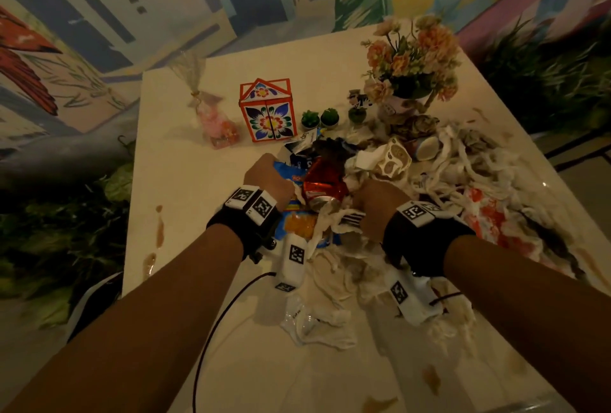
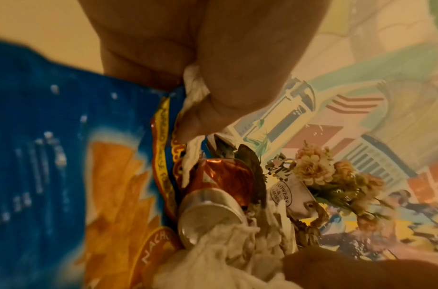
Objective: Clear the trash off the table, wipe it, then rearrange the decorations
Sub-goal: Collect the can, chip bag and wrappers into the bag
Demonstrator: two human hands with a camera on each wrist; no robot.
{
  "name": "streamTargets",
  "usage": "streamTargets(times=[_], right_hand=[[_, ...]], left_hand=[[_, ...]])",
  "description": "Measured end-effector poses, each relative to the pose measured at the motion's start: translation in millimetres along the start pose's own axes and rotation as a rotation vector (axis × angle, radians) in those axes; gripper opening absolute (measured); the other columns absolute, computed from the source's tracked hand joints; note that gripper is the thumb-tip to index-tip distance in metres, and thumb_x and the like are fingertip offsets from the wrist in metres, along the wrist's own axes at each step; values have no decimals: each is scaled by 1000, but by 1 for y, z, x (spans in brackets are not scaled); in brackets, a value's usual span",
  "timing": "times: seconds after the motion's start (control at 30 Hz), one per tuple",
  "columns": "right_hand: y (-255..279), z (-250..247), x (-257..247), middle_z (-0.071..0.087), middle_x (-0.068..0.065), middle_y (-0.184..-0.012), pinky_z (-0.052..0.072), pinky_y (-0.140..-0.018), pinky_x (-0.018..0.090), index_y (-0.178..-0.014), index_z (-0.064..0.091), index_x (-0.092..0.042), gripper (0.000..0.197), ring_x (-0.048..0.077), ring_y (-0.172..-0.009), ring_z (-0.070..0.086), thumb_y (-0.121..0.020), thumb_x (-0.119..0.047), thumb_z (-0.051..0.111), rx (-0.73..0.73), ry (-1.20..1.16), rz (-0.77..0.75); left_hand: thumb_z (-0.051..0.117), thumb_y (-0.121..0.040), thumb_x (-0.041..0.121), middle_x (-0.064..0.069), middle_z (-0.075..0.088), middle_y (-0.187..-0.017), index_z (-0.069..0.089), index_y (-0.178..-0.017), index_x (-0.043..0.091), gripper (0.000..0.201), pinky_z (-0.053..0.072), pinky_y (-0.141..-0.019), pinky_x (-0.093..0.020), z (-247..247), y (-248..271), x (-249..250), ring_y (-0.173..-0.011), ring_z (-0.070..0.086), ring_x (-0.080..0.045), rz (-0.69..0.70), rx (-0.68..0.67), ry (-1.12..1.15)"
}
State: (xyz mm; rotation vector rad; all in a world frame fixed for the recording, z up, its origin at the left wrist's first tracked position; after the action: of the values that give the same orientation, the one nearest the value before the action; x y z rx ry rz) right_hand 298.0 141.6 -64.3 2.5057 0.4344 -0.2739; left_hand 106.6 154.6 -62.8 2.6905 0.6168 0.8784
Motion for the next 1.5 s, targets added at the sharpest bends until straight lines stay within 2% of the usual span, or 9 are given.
streamTargets(times=[0.1,0.23,0.4,0.6,0.8,0.9,1.1,1.27,1.5], right_hand=[[6,-14,-2,53,5,-85,41,-66,26,-72,57,-16,10,26,-83,57,-79,-16,65,41,3,-32],[19,-47,2,61,6,-91,38,-69,23,-75,64,-12,8,25,-88,57,-78,-19,67,132,-73,-41],[48,-88,6,50,-4,-136,29,-88,20,-71,63,-24,16,17,-123,46,-69,-17,77,270,-150,-57],[68,-122,9,59,4,-85,34,-70,23,-96,72,-9,27,18,-81,53,-71,-14,78,447,-254,-44],[67,-151,-1,60,6,-81,39,-63,22,-83,63,-13,22,19,-75,53,-68,-4,77,527,-347,-136],[62,-164,-13,63,7,-85,45,-69,24,-88,64,-12,27,19,-79,58,-67,-2,78,507,-435,-175],[49,-162,-66,64,5,-85,45,-59,17,-91,65,-12,29,17,-76,57,-67,-2,78,485,-461,-233],[36,-134,-157,63,4,-84,45,-71,20,-94,66,-15,31,17,-77,56,-67,-4,77,460,-411,-356],[13,-66,-306,61,1,-85,48,-66,18,-95,67,-15,28,17,-79,58,-69,-9,75,382,-348,-443]], left_hand=[[53,-80,3,-2,49,-74,47,-97,10,19,32,-48,-27,-18,9,3,-69,49,-25,69,50,33],[55,-85,13,-16,61,-108,43,-130,8,47,37,-65,-31,-41,21,14,-88,57,-32,197,104,-58],[57,-82,13,-19,61,-113,49,-122,5,42,39,-71,-32,-58,33,18,-99,58,-37,295,164,-27],[58,-82,10,-23,61,-91,53,-96,1,18,44,-66,-46,-80,51,31,-81,58,-36,422,296,82],[62,-80,5,-4,67,-90,60,-96,12,18,52,-68,-31,-108,58,22,-79,63,-20,409,351,251],[64,-81,2,2,63,-92,58,-104,18,28,49,-62,-11,-125,60,5,-73,60,-5,362,359,342],[69,-79,5,-4,66,-91,59,-98,16,23,52,-67,-27,-156,61,-63,-75,64,-14,202,376,426],[73,-76,6,-10,70,-97,64,-106,7,31,56,-77,-40,-191,64,-157,-83,68,-24,52,432,453],[69,-78,2,-6,61,-94,61,-104,4,28,44,-74,-32,-235,61,-305,-84,58,-21,-48,494,346]])
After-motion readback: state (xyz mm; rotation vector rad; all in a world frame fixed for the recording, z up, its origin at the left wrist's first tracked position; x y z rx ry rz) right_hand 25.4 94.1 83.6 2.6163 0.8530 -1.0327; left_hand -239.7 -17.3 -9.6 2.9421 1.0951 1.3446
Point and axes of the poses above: each hand's wrist, its own y-axis away from the middle knuckle, its own z-axis out of the palm, x = y × z, the point moved 6 cm from there along -y, towards the middle knuckle
